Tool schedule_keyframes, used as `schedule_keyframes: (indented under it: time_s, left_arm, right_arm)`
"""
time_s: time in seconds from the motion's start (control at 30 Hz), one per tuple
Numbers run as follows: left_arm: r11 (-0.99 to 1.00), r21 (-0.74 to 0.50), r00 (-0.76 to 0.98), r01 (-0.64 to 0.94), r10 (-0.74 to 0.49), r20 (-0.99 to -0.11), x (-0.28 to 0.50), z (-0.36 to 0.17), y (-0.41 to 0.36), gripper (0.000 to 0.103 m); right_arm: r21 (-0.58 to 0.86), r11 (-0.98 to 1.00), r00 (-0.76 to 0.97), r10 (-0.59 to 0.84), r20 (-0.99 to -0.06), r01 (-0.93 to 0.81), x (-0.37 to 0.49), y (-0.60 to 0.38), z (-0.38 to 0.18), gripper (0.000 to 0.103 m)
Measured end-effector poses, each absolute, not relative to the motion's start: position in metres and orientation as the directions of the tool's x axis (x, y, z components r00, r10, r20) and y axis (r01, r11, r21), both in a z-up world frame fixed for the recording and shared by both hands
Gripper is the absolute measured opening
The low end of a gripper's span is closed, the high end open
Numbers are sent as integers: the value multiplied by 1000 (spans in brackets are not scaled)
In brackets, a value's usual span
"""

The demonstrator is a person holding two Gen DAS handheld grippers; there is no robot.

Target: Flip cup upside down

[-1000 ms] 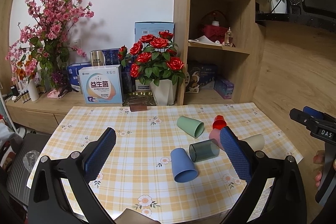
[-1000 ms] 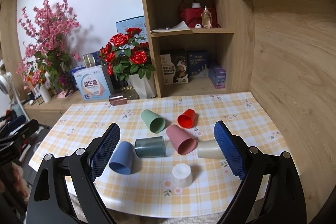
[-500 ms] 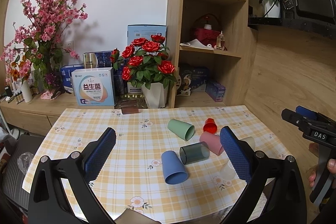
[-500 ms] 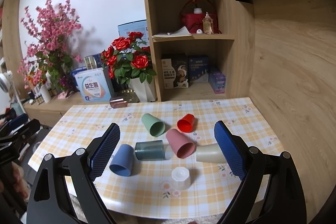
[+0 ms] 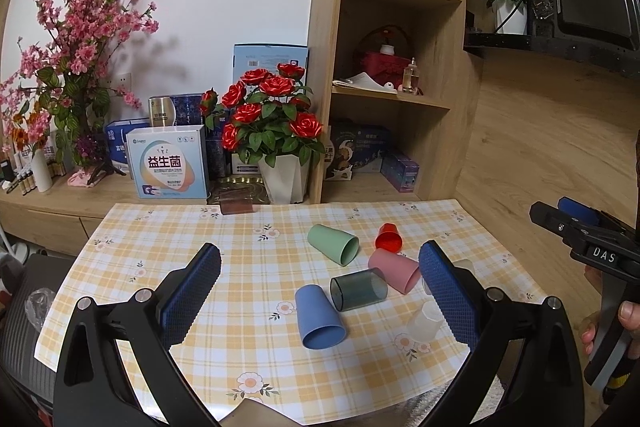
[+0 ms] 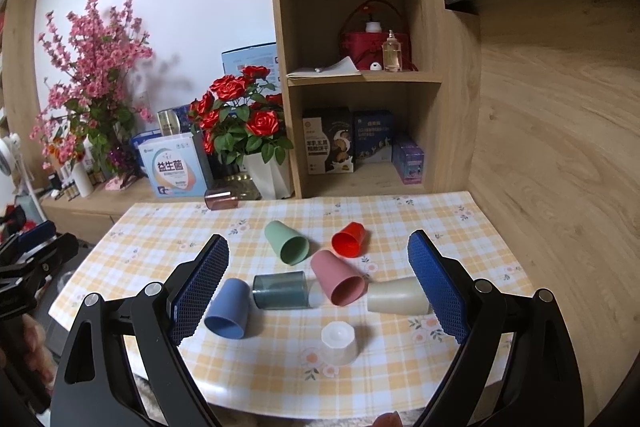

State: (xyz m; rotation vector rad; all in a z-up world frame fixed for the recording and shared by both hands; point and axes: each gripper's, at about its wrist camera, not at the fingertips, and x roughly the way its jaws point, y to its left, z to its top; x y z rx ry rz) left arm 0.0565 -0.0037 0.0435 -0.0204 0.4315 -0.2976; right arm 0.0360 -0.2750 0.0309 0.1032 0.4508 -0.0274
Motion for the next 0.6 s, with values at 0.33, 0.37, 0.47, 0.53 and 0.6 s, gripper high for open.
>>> schedule_keyframes:
  time_s: [0.33,0.37,0.47,0.53,0.6]
  left_arm:
    - [955,-82,868,284,-292,-401,54,44,-4,97]
    - [956,-82,869,282,-290,-401,54,44,-4,97]
    - [961,-79,874,266,-275,-402,54,45,-4,97]
    - [962,-80,876,260,-269,-401,55,45,-3,97]
    - [964,-80,877,255,-265,-401,55,45,-3,97]
  right_arm:
    - [96,994,898,-1,-440,48,36,-276,30,88]
    - [96,994,898,1,-440,46,36,-275,30,88]
    - [99,994,897,0,-442,49,37,-277,29,88]
    - [98,994,897,-1,-442,50,37,-277,29,88]
    - [99,994,896,-2,-445,51,38,-278,28,88]
